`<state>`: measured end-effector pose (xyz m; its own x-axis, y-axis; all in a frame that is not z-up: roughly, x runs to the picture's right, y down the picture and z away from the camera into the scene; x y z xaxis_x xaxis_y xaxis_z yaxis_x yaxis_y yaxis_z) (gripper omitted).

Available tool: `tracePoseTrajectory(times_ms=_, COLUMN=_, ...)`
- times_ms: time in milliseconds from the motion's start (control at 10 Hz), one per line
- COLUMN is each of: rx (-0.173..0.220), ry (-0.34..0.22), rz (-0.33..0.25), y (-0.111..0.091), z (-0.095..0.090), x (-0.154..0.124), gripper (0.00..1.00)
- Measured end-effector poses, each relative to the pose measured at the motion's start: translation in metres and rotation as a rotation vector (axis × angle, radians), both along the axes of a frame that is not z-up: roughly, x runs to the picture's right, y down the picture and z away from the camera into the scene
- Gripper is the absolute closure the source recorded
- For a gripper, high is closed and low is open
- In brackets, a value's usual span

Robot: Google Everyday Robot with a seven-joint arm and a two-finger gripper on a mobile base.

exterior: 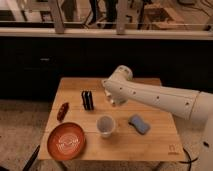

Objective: Knock the eraser over

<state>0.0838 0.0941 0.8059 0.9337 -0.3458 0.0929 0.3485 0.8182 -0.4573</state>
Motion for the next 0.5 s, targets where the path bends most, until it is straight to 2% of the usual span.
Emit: tracePoseTrajectory(times_ms=500, rx=0.008, ry=-0.027, rz=-0.044, y=-0.003, z=0.022, x=-0.017, gripper=0.98)
